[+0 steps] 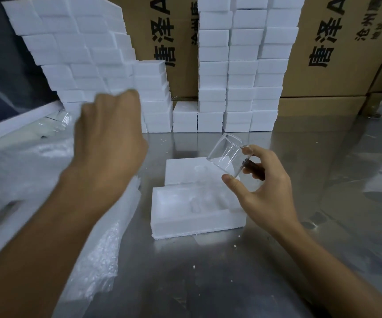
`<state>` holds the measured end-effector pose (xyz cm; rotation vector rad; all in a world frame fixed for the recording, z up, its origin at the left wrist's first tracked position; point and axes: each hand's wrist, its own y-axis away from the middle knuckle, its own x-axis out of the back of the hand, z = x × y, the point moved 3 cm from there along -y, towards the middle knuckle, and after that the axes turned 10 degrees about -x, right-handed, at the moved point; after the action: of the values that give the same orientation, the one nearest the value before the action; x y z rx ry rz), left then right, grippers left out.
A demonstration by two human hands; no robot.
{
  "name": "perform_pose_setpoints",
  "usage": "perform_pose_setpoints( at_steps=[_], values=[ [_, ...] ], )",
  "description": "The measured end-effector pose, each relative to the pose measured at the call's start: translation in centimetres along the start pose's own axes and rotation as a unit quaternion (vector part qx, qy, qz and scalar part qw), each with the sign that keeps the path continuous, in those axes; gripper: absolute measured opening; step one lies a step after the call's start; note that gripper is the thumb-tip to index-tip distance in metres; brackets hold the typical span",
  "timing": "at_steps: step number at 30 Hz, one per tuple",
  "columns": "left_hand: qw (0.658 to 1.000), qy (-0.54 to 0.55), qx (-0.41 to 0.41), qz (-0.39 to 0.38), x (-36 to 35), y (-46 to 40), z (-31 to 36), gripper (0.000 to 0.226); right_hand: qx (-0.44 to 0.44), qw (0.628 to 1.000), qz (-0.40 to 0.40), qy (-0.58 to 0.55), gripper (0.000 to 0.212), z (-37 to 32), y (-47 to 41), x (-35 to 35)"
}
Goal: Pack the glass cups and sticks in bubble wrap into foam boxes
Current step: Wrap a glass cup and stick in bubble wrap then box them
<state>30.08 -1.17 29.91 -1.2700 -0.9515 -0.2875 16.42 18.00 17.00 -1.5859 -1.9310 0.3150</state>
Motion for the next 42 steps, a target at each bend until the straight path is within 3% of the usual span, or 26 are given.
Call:
perform_pose_setpoints(
  at_steps=[4, 10, 14, 16, 19, 25, 29, 33, 38, 42],
  values=[
    [0.99, -0.017, 0.001, -0.142, -4.0, 2.6, 0.3, 0.005, -0.001, 1.0, 0.0, 0.001, 0.058, 0.1, 0.0, 0.0],
    [0.973, -0.029, 0.05, -0.224, -6.3, 3.4, -1.3, 0.031, 0.0, 1.0, -0.002, 0.001, 0.058, 0.1, -0.1, -0.1],
    [0.926, 0.145, 0.124, -0.326, -7.1, 2.4, -3.0, 0.042, -0.001, 1.0, -0.002, 0.001, 0.058, 0.1, -0.1, 0.0],
    [0.922, 0.176, 0.16, -0.306, -7.0, 1.5, -4.1, 0.051, -0.001, 1.0, 0.001, 0.003, 0.058, 0.1, -0.1, 0.1],
    [0.948, 0.117, 0.154, -0.251, -7.2, 0.2, -5.4, 0.058, 0.001, 1.0, 0.002, 0.004, 0.058, 0.0, -0.1, 0.1],
    [0.954, 0.062, 0.133, -0.263, -10.6, 0.1, -5.1, 0.06, 0.003, 1.0, -0.001, 0.002, 0.058, -0.1, 0.0, 0.0],
    [0.931, -0.022, 0.135, -0.339, -12.2, 0.4, -5.0, 0.087, 0.0, 1.0, 0.0, 0.006, 0.059, -0.1, -0.1, 0.2],
    [0.913, -0.051, 0.126, -0.384, -13.1, 1.0, -5.3, 0.053, 0.0, 1.0, 0.003, 0.004, 0.058, -0.2, -0.2, 0.3],
    [0.915, 0.005, 0.121, -0.385, -12.8, 0.9, -5.6, 0.012, 0.002, 1.0, 0.002, 0.0, 0.058, -0.3, -0.2, 0.3],
    [0.943, -0.007, 0.112, -0.312, -11.0, -0.1, -5.4, 0.015, -0.01, 1.0, -0.004, 0.0, 0.051, -0.5, -0.1, 0.3]
  ],
)
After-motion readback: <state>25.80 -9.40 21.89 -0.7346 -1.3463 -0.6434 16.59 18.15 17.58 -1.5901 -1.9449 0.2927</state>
